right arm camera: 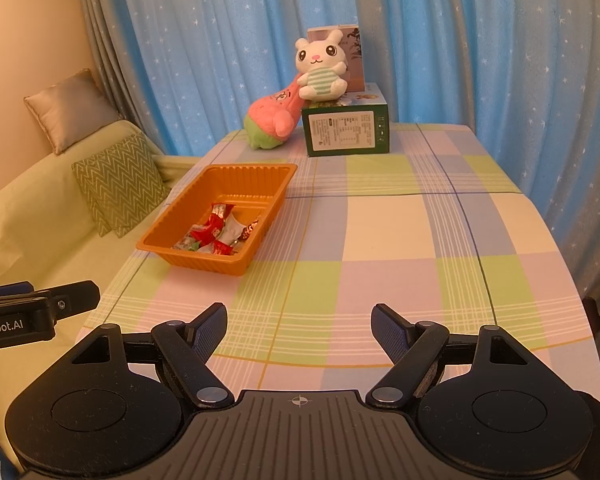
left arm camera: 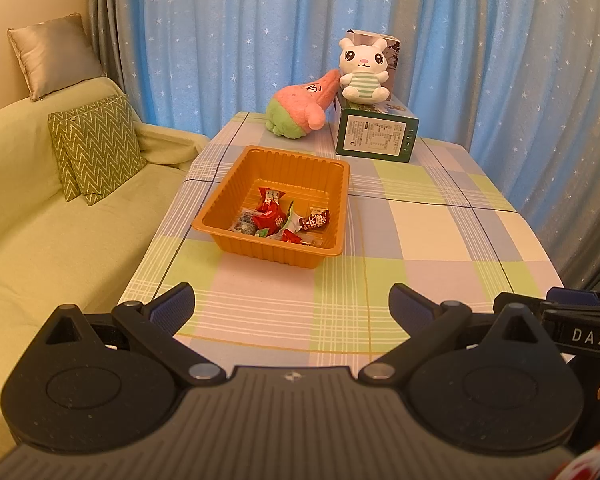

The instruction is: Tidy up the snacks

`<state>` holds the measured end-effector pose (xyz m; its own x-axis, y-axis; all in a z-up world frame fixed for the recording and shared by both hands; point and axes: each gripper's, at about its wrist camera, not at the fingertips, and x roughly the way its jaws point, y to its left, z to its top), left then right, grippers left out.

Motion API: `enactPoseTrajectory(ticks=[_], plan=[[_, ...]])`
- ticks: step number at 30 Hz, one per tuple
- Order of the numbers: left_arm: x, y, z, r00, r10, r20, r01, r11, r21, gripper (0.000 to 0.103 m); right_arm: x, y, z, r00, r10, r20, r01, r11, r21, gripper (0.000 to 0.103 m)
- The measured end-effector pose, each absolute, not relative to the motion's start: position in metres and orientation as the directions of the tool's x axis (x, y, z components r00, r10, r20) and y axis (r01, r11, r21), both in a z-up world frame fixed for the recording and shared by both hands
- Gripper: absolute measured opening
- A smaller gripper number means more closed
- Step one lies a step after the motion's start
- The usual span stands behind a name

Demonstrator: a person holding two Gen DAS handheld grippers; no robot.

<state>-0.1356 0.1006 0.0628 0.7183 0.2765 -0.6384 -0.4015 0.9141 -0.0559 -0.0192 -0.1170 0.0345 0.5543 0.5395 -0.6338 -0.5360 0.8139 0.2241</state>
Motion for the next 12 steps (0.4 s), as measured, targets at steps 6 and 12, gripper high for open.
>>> enactPoseTrajectory(ticks=[6,12], plan=[[-0.1362,0.1012,0.0630,0.720,0.272,-0.639,-0.399,0.915,-0.060,0.103,-0.0193,-0.1174,0.0337,0.554,0.538,-0.635,-0.535,0.815,0.224,0.079],[-0.1397,0.1034,0.0660,0.751,0.245,-0.613,-0.392,0.913,-0.115,0.103,-0.0211,-0.1172,0.0307,0.553,0.544,-0.631,-0.537,0.812,0.230,0.079]])
